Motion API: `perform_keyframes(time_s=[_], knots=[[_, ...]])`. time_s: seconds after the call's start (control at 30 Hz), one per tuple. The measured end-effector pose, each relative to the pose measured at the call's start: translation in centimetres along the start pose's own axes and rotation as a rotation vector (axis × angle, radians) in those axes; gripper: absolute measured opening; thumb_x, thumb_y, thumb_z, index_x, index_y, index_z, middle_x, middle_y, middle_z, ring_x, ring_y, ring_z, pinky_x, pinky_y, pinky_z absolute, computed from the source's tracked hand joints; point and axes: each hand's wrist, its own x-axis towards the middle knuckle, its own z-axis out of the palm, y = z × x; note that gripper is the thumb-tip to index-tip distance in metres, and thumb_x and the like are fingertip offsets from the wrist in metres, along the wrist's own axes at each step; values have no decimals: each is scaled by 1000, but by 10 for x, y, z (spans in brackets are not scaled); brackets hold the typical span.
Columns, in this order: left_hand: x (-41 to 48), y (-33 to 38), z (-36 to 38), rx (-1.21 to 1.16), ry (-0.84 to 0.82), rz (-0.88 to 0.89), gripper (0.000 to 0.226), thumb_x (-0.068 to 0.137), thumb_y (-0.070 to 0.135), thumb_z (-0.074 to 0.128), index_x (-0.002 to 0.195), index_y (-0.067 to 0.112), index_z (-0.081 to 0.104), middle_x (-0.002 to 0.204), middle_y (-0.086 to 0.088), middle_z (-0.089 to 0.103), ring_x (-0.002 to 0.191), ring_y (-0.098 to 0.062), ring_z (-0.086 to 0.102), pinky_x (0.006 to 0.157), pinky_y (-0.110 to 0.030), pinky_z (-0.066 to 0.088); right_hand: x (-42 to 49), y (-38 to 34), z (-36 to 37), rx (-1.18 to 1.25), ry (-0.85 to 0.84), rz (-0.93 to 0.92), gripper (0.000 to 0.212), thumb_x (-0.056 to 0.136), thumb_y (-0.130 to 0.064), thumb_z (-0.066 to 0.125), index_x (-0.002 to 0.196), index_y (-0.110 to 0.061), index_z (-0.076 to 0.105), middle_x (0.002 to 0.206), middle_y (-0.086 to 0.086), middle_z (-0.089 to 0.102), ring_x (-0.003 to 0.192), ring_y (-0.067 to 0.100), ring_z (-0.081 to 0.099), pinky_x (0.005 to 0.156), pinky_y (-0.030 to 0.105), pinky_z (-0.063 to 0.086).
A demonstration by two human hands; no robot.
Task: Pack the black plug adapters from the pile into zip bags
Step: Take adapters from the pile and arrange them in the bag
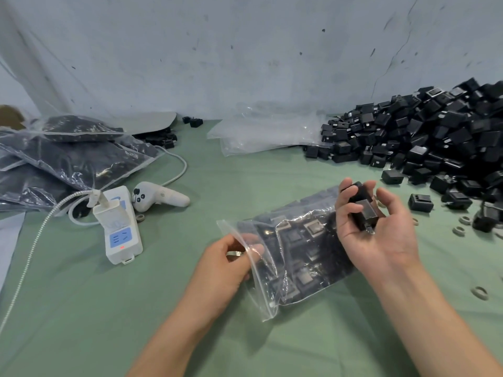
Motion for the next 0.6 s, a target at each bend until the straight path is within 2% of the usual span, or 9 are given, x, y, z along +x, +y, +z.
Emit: perform_keyframes(time_s=[0.1, 0.2, 0.27, 0.33, 0.43, 0.53, 0.6], knots=[[1, -4, 5, -47, 51, -18, 10, 93, 15, 67, 102, 19, 69, 77, 1, 73, 66, -5, 66, 60, -15, 52, -1, 0, 0, 10, 12, -7, 17, 95, -21, 55, 88, -12, 68, 109, 13, 69, 73, 18, 68, 50, 20, 50], [3, -4, 4, -257, 87, -131, 18, 102, 8, 49, 103, 10, 66, 69, -2, 71, 61, -12, 68, 58, -23, 58, -2, 0, -1, 13, 10, -5, 17, 95, -21, 55, 89, -12, 68, 109, 13, 69, 74, 18, 67, 51, 20, 50], [4, 0, -4, -433, 112, -193, 24, 103, 16, 46, 97, 5, 67, 72, -9, 72, 60, -17, 69, 55, -26, 58, -2, -1, 0, 8, 6, -4, 17, 95, -21, 55, 88, -12, 68, 109, 13, 69, 74, 18, 67, 50, 20, 50], [4, 2, -9, -521, 93, -188, 33, 100, 32, 52, 94, 3, 67, 79, -13, 73, 66, -20, 70, 57, -28, 59, -2, -2, 0, 4, 3, -9, 17, 95, -21, 55, 89, -12, 68, 108, 13, 69, 74, 18, 67, 50, 20, 50], [0, 3, -4, -384, 58, -150, 39, 87, 35, 65, 101, -1, 64, 89, -11, 76, 72, -16, 71, 62, -24, 58, -1, -1, 0, -3, -2, -6, 18, 96, -22, 54, 88, -13, 68, 107, 12, 69, 73, 18, 67, 51, 19, 50], [0, 3, 5, -278, 57, -120, 21, 96, 18, 61, 105, -2, 60, 96, -7, 77, 73, -11, 72, 64, -21, 58, -1, -1, 0, -2, 1, -1, 17, 96, -22, 54, 89, -13, 68, 107, 12, 69, 73, 18, 67, 50, 20, 50], [1, 4, 7, -270, 45, -119, 17, 100, 14, 55, 105, -2, 57, 97, -6, 77, 76, -13, 71, 66, -22, 59, -1, 0, 0, -6, 0, 0, 17, 96, -23, 54, 90, -14, 68, 107, 12, 69, 73, 18, 67, 50, 20, 50]])
